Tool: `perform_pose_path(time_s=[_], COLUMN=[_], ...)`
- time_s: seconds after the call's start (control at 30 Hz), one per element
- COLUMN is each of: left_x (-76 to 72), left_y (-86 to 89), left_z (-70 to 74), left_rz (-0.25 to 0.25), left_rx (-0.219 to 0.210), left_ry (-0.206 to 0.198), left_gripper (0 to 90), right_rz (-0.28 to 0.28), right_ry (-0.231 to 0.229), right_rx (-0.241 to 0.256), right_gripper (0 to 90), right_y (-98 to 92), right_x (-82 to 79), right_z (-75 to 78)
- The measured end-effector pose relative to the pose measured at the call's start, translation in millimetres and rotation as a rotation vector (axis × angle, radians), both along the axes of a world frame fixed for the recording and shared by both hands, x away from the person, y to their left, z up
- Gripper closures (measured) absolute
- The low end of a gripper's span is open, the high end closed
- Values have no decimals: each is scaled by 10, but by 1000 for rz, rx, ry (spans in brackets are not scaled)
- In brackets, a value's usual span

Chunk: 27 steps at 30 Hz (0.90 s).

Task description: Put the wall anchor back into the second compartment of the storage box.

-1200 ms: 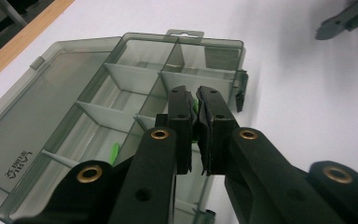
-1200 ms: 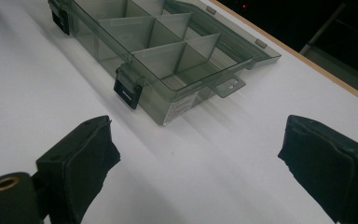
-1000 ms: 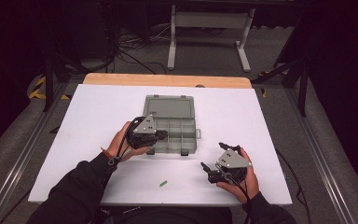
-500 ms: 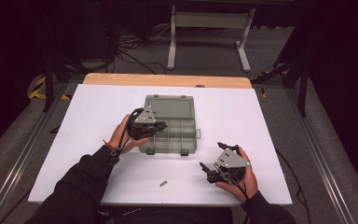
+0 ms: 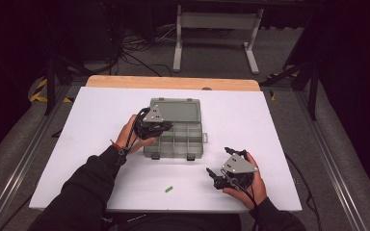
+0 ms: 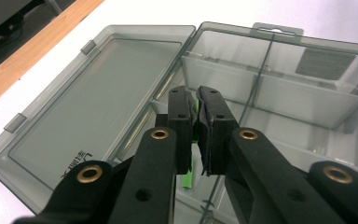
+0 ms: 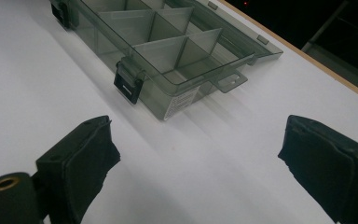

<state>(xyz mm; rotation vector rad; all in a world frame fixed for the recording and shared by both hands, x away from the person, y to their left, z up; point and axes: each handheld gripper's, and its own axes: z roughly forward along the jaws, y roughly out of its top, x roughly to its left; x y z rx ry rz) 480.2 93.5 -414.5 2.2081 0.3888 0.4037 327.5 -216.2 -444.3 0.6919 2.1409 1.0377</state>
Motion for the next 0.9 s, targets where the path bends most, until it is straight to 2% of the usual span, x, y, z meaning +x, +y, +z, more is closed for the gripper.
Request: perform_pose_path(time_s=[0.23,0.47,0.6,0.9], left_x=[21,33,37,48], left_y=[-24,-44,-52,-56], left_z=[-41,-69,-84,-110], left_rz=[6,8,13,8], left_rx=[27,29,45,37], left_ry=[4,17,18,33], left_gripper=[843,843,843,843], right_rz=[1,1,4,13], right_ry=[3,6,10,16], right_rx=[-2,-9,-13,-37], right_gripper=[93,92,92,91], right_y=[8,15,21,54], right_x=[1,-2,0,-3], right_z=[-6,-12,-18,-37])
